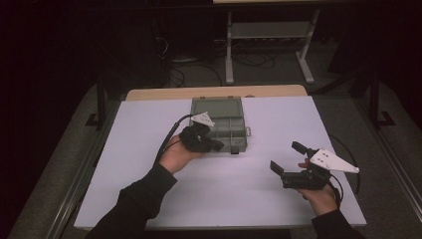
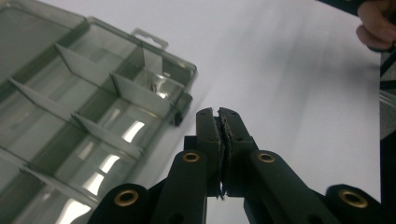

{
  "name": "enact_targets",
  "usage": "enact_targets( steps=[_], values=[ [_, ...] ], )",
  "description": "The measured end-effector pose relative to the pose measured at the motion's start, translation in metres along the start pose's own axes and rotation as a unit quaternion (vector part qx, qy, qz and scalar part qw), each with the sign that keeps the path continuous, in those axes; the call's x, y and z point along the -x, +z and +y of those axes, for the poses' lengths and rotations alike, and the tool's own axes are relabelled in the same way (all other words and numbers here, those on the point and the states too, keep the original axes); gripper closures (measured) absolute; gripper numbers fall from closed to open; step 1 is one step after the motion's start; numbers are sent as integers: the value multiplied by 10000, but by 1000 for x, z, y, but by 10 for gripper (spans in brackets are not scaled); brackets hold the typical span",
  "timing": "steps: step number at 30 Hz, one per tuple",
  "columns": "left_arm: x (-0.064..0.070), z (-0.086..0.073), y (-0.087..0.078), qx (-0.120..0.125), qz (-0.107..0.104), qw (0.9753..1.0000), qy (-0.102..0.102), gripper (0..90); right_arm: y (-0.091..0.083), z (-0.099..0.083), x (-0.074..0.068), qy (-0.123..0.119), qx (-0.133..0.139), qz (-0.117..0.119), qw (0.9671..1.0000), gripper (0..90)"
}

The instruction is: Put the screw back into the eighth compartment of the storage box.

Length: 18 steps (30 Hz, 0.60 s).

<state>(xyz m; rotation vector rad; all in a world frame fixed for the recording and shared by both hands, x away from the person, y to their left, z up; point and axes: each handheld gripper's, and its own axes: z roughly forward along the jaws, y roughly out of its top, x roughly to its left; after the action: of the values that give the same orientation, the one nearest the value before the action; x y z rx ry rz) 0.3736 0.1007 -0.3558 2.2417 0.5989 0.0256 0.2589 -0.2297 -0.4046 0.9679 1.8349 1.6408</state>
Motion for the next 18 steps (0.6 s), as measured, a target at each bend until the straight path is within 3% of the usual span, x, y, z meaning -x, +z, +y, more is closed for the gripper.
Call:
enact_targets(
  steps=[6, 12, 18],
  values=[
    [-8, 19, 8, -62, 96, 9999, 130, 881, 1, 0, 0, 3, 7, 1, 10000, 0],
    [-14, 33, 24, -72, 114, 9998, 137, 880, 1, 0, 0, 12, 7, -5, 10000, 0],
    [-21, 43, 50, -137, 163, 9998, -40, 880, 0, 0, 0, 28, 0, -1, 10000, 0]
  ],
)
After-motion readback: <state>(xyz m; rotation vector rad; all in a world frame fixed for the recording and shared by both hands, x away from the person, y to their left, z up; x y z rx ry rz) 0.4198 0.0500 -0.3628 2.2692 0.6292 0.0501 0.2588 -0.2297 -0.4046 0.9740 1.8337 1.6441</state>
